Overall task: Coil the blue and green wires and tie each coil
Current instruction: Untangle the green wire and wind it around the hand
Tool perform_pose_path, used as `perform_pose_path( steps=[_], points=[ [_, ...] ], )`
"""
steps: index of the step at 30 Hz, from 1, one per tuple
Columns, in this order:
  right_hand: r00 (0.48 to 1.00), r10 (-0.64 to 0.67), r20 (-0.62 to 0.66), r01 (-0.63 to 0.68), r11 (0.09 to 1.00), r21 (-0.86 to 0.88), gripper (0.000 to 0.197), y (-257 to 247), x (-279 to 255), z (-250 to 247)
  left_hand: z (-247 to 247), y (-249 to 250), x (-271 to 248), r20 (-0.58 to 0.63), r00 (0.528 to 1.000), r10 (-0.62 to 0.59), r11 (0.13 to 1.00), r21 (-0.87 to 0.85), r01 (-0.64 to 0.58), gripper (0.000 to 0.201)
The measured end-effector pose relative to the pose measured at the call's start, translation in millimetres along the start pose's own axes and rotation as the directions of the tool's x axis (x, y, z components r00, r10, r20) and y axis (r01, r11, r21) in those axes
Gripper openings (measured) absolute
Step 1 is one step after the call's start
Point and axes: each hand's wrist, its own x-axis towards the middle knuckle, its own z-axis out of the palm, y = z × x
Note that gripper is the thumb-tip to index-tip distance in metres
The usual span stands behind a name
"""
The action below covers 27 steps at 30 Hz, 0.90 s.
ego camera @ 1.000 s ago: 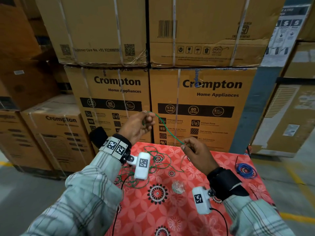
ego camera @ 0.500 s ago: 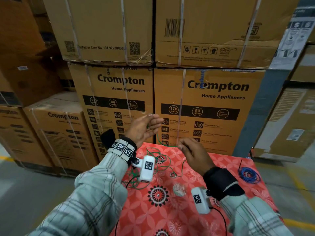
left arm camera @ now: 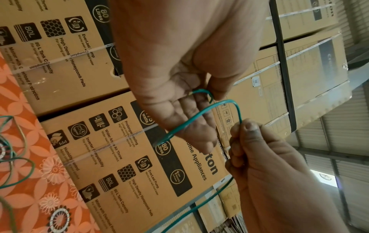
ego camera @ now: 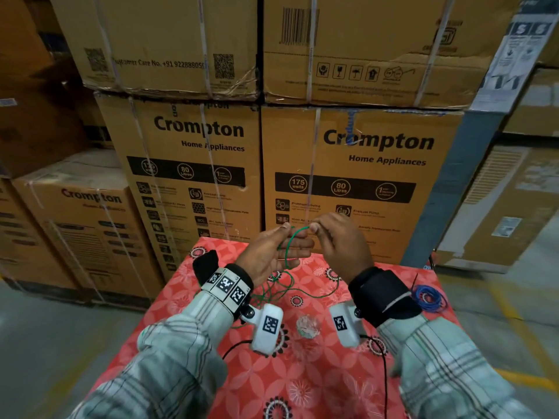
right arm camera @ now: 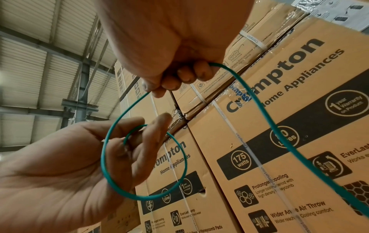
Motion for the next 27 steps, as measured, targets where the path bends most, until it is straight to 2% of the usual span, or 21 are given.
perform_pose_path(
  steps=[9,18,22,27],
  points=[
    [0.996,0.086,0.026,-0.085,0.996,-0.027,0.023,8.7,4.8,5.3,6.0,-10.2,2.3,0.047,0.998,-0.044,0.994,0.1,0.039,0.046],
    [0.987,0.157,0.024,-0.159,0.985,0.068,0.03,16.8,1.3,8.0,-0.4,-5.4,-1.9,0.149,0.987,-0.065,0.994,-0.073,0.076,0.042],
    [0.981,0.186,0.051,-0.192,0.969,0.157,0.025,17.4,-1.1,13.2,-0.5,-3.6,-3.3,0.188,0.979,-0.085,0.984,-0.139,0.112,0.035],
    [0.954,0.299,0.007,-0.296,0.939,0.174,0.026,25.3,0.7,16.0,4.7,-5.5,-9.8,0.257,0.946,-0.197,0.968,-0.104,0.23,0.032]
  ],
)
